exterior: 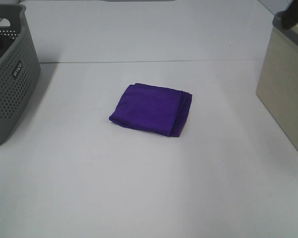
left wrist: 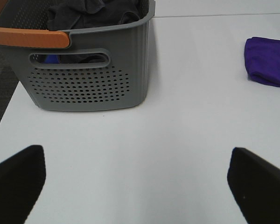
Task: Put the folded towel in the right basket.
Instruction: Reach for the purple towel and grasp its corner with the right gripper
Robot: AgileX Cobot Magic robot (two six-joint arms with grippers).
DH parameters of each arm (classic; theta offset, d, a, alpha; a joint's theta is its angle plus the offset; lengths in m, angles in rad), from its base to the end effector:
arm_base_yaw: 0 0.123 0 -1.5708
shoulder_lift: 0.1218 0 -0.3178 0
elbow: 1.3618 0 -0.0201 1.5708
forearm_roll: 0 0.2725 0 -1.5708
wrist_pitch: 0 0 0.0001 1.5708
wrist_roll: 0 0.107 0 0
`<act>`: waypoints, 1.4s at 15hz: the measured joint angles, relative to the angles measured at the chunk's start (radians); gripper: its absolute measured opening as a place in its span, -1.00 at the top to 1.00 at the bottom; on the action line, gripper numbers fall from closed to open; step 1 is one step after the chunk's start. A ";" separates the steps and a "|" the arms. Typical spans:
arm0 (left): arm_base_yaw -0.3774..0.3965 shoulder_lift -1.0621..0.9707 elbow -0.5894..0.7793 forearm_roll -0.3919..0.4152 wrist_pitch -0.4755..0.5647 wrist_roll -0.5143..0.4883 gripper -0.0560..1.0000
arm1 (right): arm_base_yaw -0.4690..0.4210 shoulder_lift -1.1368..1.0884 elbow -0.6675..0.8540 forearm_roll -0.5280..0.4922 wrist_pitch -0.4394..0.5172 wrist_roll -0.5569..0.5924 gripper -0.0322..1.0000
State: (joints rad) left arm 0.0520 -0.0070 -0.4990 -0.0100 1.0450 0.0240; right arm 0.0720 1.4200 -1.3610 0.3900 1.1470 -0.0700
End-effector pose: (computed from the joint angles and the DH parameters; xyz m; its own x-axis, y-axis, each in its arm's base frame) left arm -0.0047 -0.0012 0.2816 -0.4367 -0.0037 -0.8996 -0.0359 0.9993 0.0133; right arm 0.3056 0.0592 0.3795 -0.9017 0.0265 -0.4315 -0.1406 0.9259 0.3507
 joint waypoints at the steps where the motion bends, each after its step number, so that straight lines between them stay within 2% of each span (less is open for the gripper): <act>1: 0.000 0.000 0.000 0.000 0.000 0.000 -0.98 | 0.045 0.087 -0.014 0.054 -0.063 -0.019 -0.91; 3: 0.000 0.000 0.000 0.000 0.000 0.000 -0.98 | 0.124 0.266 -0.048 0.140 -0.185 -0.051 -0.90; 7: 0.000 0.000 0.000 0.000 0.000 0.000 -0.98 | 0.133 0.501 -0.102 0.164 -0.276 -0.050 -0.89; 12: 0.000 0.000 0.000 0.000 0.000 0.000 -0.98 | 0.133 0.708 -0.105 0.175 -0.456 -0.051 -0.89; 16: 0.000 0.000 0.000 0.000 0.000 0.000 -0.98 | 0.133 0.790 -0.105 0.279 -0.491 -0.111 -0.89; 21: 0.000 0.000 0.000 0.000 0.000 0.000 -0.98 | 0.133 0.818 -0.119 0.309 -0.506 -0.130 -0.88</act>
State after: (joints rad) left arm 0.0520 -0.0070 -0.4990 -0.0100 1.0450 0.0240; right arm 0.2050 2.2380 -1.4800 0.6990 0.6410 -0.2000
